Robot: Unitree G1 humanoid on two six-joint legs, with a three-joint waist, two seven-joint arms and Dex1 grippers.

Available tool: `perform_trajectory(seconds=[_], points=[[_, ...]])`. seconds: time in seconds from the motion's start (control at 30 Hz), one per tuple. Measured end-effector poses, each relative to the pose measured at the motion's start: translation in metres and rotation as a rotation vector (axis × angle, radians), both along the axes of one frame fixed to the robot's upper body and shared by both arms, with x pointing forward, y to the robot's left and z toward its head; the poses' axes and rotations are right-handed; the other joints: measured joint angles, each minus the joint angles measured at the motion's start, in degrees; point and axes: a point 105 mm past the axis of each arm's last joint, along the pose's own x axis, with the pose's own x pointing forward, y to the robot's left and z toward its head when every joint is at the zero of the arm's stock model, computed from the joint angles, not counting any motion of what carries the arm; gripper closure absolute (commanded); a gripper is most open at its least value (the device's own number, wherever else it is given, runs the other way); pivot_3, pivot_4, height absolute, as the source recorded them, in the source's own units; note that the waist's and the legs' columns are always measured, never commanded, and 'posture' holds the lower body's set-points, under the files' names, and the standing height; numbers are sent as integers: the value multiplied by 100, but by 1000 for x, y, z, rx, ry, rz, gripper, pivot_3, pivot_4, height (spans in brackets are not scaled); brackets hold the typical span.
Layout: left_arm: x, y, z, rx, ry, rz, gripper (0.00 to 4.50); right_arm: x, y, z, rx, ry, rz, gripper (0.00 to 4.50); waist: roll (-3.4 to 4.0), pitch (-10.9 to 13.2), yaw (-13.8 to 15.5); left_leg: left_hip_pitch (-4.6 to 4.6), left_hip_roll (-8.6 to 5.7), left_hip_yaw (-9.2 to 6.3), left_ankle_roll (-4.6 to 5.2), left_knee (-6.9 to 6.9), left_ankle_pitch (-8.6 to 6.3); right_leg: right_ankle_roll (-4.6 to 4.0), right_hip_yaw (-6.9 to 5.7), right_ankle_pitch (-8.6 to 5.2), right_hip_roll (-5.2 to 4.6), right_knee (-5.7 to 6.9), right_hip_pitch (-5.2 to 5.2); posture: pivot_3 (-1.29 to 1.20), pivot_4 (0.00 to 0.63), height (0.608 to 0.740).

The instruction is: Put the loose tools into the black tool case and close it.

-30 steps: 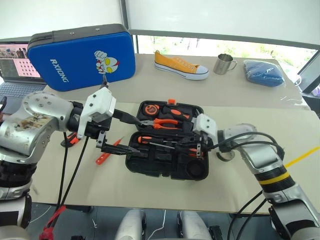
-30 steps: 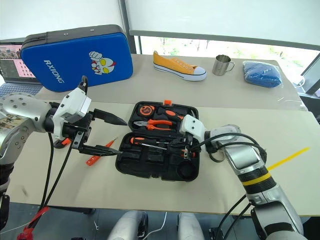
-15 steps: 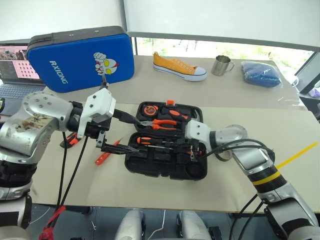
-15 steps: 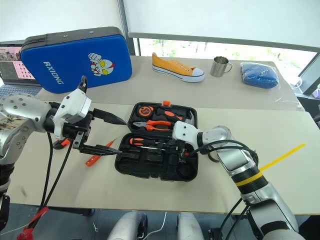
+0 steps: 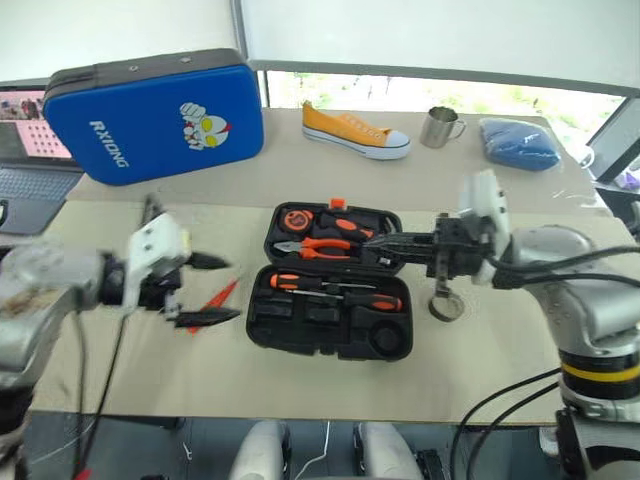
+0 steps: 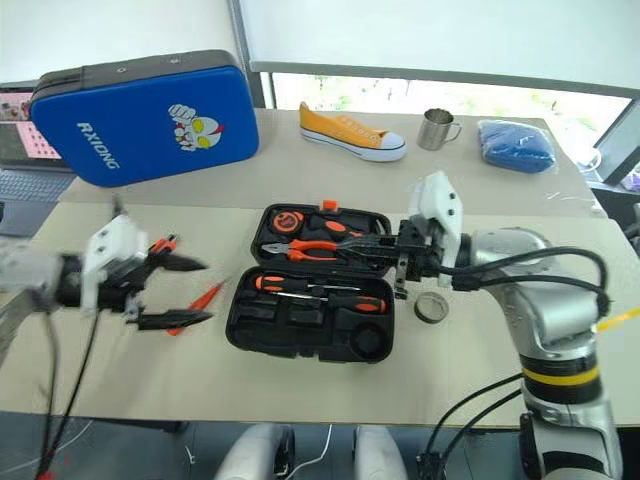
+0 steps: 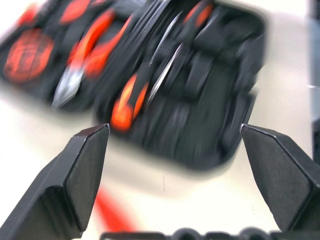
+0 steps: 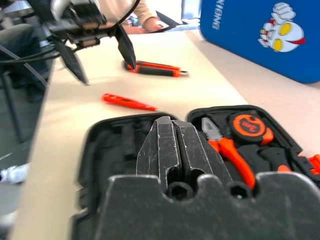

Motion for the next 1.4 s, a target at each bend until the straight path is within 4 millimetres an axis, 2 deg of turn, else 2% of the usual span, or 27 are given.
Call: perform_trajectory(seconds=[0.1,0.13,0.23,0.27,0.4,0.5,0.53,0.67,0.73,0.9,1.07,1.13,1.23,1.3,1.4], points=[[-19,36,-3,44,-19,191,0,-8,5,-1,1,4,38,4477,1,2,16,15,3,7,-2,0,1,-5,1,1,-4,-5,12,0,150,739],[-32,54,-10,76,2,283,0,-10,6,0,6,8,51,3899,1,2,12,20,8,12,-3,-4,0,-6,2,0,-4,-12,14,0,150,739],[-73,101,-34,201,108,482,0,-19,7,3,11,23,104,3100,-1,2,0,28,9,18,-5,-16,-1,-13,0,-3,-11,-21,18,0,150,739],[-78,108,-35,230,116,511,0,-21,8,3,11,26,117,2658,-4,3,51,29,10,15,-5,-14,-1,-16,-7,-5,-11,-21,21,0,150,739],[-75,114,-25,266,63,522,0,-28,10,5,11,29,163,1284,-8,1,230,42,11,2,-10,-8,1,-20,-34,-5,-34,-38,23,0,150,739],[-52,99,-12,242,19,481,0,-30,7,4,-9,32,163,250,-14,-2,255,38,9,1,-10,-8,0,-21,-41,-2,-42,-39,21,0,150,739],[-42,90,-7,244,5,450,0,-30,7,3,-13,34,160,57,-16,-3,250,36,8,0,-10,-9,1,-21,-43,-1,-42,-35,20,0,150,739],[-12,41,8,214,61,310,0,-32,5,0,-18,37,141,57,-16,-3,194,12,5,1,-11,-11,1,-21,-36,2,-34,-23,16,0,150,739],[1,27,9,222,106,302,0,-33,5,-1,-14,26,113,57,-13,-1,128,13,-1,2,-11,-14,0,-20,-26,2,-20,-13,12,0,150,739],[18,18,-10,243,265,357,0,-35,6,-11,-16,21,58,57,-15,0,11,7,-10,2,-11,-13,-1,-21,-13,-1,7,5,-4,0,150,739],[37,8,-23,284,339,373,0,-43,8,-15,-2,13,26,57,-18,2,72,8,-16,5,-11,-2,-1,-16,-11,-3,4,1,4,0,150,739],[49,-3,-29,273,370,355,0,-45,11,-13,25,5,12,57,-26,6,100,-1,-17,2,-11,8,0,-14,-16,-4,4,0,4,0,150,739],[54,2,-41,334,408,371,0,-46,12,-13,35,2,-3,57,-32,10,82,-3,-19,3,-11,8,0,-12,-14,-4,2,-1,3,0,150,739],[58,1,-42,339,421,369,0,-46,12,-15,37,9,-13,57,-34,11,77,-11,-18,3,-10,8,0,-13,-15,-4,3,2,-4,0,150,739],[62,-10,-42,331,430,325,0,-46,13,-14,40,4,-23,57,-34,11,82,-12,-18,2,-10,11,0,-12,-15,-4,2,1,-2,0,150,739]])
